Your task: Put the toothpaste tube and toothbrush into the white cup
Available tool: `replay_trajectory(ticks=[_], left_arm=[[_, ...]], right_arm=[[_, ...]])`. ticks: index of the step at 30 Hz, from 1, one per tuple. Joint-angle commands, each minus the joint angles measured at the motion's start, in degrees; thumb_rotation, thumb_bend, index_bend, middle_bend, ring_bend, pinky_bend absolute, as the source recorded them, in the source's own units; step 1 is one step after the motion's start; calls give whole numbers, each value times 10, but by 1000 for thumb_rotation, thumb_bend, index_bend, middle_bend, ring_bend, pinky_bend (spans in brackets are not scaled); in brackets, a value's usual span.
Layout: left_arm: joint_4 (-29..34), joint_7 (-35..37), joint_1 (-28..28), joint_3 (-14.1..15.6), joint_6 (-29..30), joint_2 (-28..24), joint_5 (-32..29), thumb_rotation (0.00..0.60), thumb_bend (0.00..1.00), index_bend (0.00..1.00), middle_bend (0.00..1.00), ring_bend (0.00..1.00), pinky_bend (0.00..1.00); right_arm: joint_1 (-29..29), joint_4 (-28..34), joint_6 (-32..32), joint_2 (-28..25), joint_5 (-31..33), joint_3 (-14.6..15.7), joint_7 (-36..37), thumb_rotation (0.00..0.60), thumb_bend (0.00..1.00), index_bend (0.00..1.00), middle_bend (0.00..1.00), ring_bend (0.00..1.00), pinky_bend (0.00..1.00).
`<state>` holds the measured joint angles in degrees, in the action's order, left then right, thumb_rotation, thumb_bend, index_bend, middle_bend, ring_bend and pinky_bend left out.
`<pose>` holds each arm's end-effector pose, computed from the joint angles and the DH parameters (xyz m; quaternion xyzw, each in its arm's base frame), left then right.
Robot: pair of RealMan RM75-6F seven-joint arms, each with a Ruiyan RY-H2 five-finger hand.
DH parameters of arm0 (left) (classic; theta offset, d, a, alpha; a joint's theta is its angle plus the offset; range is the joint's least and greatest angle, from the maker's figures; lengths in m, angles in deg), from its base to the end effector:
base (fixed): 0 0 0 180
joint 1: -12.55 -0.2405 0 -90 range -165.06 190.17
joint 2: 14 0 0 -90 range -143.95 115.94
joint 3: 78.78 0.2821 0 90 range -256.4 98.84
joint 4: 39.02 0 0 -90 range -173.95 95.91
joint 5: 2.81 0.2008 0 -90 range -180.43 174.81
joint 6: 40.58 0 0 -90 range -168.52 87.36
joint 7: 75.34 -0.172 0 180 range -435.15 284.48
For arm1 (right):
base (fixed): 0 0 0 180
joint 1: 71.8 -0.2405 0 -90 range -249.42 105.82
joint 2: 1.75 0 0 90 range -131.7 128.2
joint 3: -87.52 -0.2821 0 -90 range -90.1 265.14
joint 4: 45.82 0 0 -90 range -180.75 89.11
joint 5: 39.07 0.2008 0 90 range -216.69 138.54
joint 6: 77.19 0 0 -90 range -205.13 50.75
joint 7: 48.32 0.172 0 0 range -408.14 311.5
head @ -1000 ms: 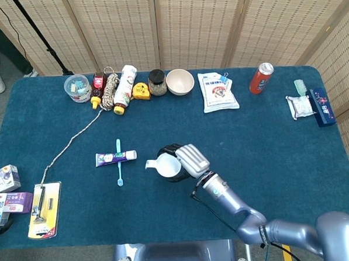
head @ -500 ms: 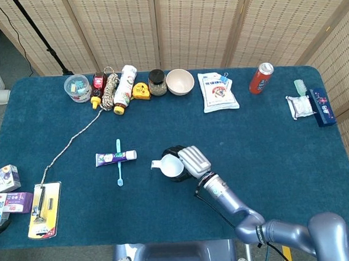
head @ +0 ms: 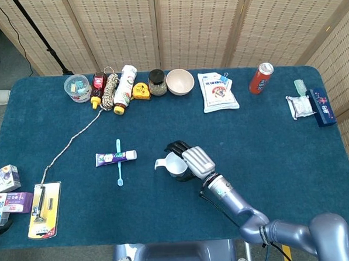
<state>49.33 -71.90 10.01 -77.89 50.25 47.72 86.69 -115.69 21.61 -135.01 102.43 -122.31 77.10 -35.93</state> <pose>-0.3571 0.1532 0.2007 -0.5904 -0.3870 -0.3569 0.6117 -0.1139 -0.3729 -0.0858 0.6966 -0.4400 0.5042 0.2587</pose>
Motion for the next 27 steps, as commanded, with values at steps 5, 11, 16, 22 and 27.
replay_trajectory(ticks=[5,11,16,22,27], left_arm=[[-2,3,0,1,1,0,2,600,0,0,0,0,0],[-3,3,-1,1,3,0,3,600,0,0,0,0,0],[-2,1,0,2,2,0,5,600,0,0,0,0,0],[-3,0,-1,4,6,1,9,600,0,0,0,0,0],[-10,12,4,-1,10,4,16,600,0,0,0,0,0]], right_arm=[[10,26,-5,-18,3,10,-24,600,360,9,0,0,155],[29,83,-34,-52,-5,17,-46,600,360,0,0,0,93],[42,131,-49,-85,-8,21,-62,600,360,0,0,0,75],[63,191,-77,-138,-22,28,-75,600,360,0,0,0,66],[87,250,-113,-223,-46,33,-80,600,360,0,0,0,60]])
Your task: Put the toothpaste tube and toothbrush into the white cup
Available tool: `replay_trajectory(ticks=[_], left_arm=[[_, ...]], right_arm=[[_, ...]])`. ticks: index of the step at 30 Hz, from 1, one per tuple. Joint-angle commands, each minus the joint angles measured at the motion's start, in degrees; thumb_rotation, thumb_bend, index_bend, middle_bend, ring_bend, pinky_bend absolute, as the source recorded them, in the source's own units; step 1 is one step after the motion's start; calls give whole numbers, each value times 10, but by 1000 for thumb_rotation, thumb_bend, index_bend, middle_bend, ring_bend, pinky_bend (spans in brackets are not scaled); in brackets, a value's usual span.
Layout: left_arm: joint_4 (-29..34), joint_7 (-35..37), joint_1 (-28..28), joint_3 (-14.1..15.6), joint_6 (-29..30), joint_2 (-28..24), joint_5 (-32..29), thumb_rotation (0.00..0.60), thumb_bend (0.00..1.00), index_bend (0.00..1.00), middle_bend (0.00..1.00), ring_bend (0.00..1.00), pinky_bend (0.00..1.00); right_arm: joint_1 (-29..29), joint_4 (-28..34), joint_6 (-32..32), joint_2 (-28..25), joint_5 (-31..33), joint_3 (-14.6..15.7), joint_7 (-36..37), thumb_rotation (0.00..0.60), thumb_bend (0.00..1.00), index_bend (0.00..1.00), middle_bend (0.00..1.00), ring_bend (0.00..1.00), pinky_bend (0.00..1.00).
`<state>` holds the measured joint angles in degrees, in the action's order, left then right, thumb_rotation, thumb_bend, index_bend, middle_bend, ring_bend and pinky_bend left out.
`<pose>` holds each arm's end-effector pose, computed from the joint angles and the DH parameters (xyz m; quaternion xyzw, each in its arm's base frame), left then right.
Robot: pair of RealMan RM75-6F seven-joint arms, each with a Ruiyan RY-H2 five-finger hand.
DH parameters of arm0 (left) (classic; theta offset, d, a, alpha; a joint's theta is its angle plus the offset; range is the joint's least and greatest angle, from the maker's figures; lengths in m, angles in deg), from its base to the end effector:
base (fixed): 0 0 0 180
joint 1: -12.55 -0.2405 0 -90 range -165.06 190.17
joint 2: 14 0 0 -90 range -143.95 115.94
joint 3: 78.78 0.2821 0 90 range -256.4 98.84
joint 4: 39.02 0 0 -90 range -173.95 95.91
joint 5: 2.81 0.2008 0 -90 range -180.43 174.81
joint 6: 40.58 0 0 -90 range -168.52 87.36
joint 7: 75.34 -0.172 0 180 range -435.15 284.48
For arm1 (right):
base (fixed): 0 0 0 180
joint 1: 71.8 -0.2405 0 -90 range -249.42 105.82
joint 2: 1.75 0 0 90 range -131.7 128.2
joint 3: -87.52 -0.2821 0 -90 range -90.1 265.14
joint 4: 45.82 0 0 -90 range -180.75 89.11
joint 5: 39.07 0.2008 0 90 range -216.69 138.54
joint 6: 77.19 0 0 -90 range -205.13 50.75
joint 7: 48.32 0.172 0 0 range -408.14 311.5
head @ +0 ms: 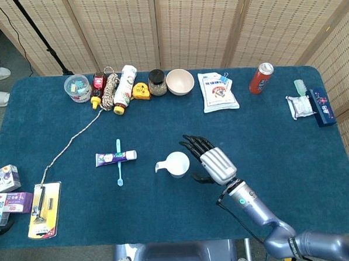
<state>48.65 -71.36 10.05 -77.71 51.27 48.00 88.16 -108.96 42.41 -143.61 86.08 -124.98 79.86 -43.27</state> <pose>-0.3537 0.1529 0.2001 -0.5958 -0.3789 -0.3670 0.6056 -0.1319 -0.3405 0.0063 0.6912 -0.3961 0.5324 0.2862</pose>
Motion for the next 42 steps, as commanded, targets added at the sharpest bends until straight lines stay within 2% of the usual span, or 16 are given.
replay_trajectory(ticks=[1,5,9,11,13,17,23,25,29,36,39,42], left_arm=[[-4,10,5,-4,-2,1,0,600,0,0,0,0,0],[-6,24,20,-15,-19,-1,-9,600,0,0,0,0,0],[1,34,41,-19,-57,-9,-18,600,0,0,0,0,0],[11,42,60,-24,-86,-17,-23,600,0,0,0,0,0],[31,71,96,-29,-139,-31,-23,600,0,0,0,0,0],[60,88,147,-44,-215,-56,-40,600,0,0,0,0,0],[96,28,208,-71,-293,-51,-89,600,9,0,0,0,0],[101,-10,231,-82,-317,-35,-115,600,9,0,0,0,0],[81,-79,290,-108,-368,33,-176,600,24,0,0,0,0],[43,-163,335,-114,-391,111,-232,600,38,0,0,0,8],[19,-196,358,-120,-396,153,-260,600,47,0,0,0,50],[-20,-247,392,-134,-391,216,-293,600,59,6,0,0,125]], right_arm=[[25,50,-33,-77,-23,7,-9,600,360,0,0,0,54],[59,86,-64,-163,-44,28,-11,600,338,0,0,0,5],[101,98,-102,-226,-65,58,-9,600,107,0,0,0,0],[128,94,-127,-245,-74,75,-7,600,71,0,0,0,0],[172,75,-166,-255,-76,100,-5,600,68,0,0,0,0],[225,38,-223,-241,-97,126,4,600,68,0,0,0,0],[277,-1,-277,-217,-104,137,25,600,68,0,0,0,0],[289,-9,-285,-214,-104,139,43,600,69,0,0,0,0],[297,-25,-289,-213,-107,137,69,600,69,0,0,0,0],[299,-36,-276,-215,-101,130,89,600,69,0,0,0,0],[299,-39,-271,-216,-98,125,96,600,70,0,0,0,0],[300,-40,-266,-216,-96,121,104,600,70,0,0,0,0]])
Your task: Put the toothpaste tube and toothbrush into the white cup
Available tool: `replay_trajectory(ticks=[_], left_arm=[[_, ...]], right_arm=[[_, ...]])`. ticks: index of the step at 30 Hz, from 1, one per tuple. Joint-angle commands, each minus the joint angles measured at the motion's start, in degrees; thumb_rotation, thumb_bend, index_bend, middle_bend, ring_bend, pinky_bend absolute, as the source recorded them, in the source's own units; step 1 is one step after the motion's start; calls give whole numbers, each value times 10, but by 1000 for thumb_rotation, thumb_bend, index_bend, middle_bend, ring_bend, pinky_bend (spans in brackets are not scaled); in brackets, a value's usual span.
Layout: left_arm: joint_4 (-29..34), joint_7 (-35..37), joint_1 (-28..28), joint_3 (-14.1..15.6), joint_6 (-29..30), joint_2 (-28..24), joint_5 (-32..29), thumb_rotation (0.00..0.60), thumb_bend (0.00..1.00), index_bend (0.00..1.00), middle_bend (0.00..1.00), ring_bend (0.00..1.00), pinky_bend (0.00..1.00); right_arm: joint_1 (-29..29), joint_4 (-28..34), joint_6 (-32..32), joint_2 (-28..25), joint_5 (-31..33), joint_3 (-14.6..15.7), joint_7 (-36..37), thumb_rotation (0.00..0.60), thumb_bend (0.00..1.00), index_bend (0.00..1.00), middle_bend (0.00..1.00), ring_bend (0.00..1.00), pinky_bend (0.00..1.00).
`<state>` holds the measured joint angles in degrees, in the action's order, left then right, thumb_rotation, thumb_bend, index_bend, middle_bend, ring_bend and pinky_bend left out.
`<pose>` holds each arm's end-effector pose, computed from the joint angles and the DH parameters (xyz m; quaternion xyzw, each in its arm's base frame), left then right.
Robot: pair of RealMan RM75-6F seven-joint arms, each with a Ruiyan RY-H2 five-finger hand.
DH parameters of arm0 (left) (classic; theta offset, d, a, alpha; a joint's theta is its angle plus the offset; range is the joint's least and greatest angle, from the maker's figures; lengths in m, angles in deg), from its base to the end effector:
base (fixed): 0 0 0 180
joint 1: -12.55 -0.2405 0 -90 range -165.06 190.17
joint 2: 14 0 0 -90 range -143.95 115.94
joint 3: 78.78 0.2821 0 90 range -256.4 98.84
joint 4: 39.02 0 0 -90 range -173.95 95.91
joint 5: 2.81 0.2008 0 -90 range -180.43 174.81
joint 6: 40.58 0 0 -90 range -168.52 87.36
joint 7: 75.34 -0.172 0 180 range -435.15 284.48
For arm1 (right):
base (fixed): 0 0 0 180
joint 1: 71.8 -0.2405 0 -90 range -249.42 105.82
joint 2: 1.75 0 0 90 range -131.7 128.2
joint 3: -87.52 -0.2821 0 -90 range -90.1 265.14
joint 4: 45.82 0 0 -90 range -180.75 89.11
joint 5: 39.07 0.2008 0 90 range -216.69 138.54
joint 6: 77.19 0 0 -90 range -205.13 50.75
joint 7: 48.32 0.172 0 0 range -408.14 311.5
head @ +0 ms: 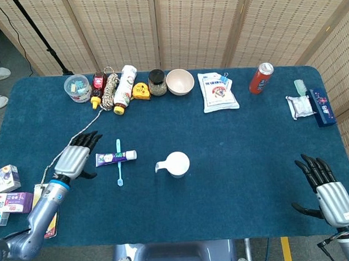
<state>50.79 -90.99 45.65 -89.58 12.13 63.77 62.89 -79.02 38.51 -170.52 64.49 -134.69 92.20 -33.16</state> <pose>-0.2288 0.3636 0.0426 -0.7164 -0.4192 -0.3319 0.4481 -0.3205 -0.1965 0.1675 0.6194 -0.3902 0.4740 0.4893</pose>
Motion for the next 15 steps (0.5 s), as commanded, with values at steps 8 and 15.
replay_trajectory(ticks=[8,15], left_arm=[[-85,-121,75,-27,19,133,-97,600,140,193,116,155,313],[-108,-174,97,-31,46,182,-139,600,290,292,193,221,361]], right_arm=[[1,-4,13,1,2,-9,8,600,71,0,0,0,0],[2,-7,20,2,4,-16,15,600,71,0,0,0,0]])
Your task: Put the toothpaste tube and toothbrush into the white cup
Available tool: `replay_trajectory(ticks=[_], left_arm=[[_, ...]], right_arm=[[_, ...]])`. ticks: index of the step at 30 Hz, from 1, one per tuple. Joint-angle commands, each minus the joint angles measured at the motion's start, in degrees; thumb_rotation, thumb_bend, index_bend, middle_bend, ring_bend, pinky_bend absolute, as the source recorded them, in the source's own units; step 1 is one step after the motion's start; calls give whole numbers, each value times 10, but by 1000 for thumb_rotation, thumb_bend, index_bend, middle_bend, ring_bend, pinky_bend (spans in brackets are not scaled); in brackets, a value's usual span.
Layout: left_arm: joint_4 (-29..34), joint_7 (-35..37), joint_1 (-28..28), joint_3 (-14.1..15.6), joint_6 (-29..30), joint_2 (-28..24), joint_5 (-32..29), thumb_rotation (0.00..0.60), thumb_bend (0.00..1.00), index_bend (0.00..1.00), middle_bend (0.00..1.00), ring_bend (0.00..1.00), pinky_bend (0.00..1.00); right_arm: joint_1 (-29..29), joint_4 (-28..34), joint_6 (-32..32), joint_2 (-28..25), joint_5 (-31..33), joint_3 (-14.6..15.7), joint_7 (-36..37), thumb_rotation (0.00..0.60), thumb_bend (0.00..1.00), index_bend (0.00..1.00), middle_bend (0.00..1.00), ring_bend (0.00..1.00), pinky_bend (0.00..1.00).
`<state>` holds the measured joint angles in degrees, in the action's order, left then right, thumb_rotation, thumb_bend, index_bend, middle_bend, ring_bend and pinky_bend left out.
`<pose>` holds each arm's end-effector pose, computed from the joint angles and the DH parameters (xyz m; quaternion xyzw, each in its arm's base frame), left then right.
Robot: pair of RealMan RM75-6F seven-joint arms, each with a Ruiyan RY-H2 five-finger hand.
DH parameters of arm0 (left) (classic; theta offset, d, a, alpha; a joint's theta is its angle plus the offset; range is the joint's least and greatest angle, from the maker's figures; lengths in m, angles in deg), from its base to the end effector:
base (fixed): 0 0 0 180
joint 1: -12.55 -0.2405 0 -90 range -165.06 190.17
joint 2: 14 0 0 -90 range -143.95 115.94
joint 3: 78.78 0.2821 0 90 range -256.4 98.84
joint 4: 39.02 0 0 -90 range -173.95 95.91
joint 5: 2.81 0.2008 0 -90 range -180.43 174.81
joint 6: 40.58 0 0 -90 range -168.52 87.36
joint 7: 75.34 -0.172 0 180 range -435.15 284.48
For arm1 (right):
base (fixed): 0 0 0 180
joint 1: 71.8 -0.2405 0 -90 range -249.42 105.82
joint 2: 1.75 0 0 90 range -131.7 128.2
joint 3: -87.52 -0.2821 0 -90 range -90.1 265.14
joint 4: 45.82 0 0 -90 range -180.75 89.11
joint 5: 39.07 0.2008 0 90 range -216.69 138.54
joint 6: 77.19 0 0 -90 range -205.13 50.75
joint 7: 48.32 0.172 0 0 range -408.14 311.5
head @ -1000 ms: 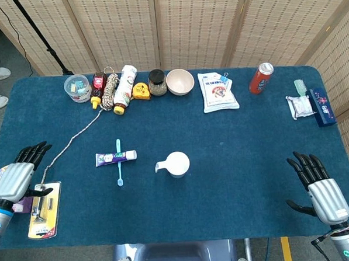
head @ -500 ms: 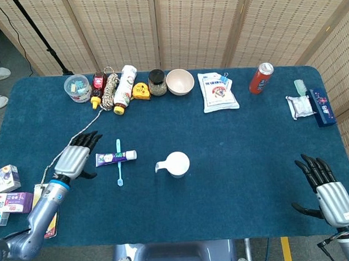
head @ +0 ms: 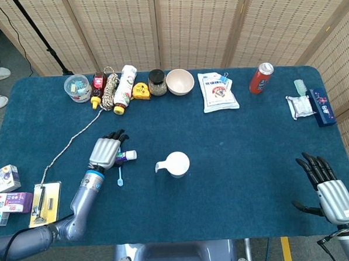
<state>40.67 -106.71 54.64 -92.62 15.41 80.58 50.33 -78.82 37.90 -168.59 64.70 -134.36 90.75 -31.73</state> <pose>-0.1773 0.3986 -0.0338 -0.7166 -0.3926 -0.3224 0.4779 -0.3242 -0.2010 0.1662 0.6148 -0.4000 0.4728 0.4883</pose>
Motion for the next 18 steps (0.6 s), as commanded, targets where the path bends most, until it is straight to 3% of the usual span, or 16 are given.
replay_trajectory(ticks=[1,18], left_arm=[[-7,-22,8,0,14,16,-19,600,299,305,204,231,366],[-9,-54,16,13,34,34,-59,600,303,301,205,223,371]], right_arm=[[0,-1,2,0,0,-2,0,600,71,0,0,0,0],[3,4,14,0,-5,-7,6,600,72,0,0,0,0]])
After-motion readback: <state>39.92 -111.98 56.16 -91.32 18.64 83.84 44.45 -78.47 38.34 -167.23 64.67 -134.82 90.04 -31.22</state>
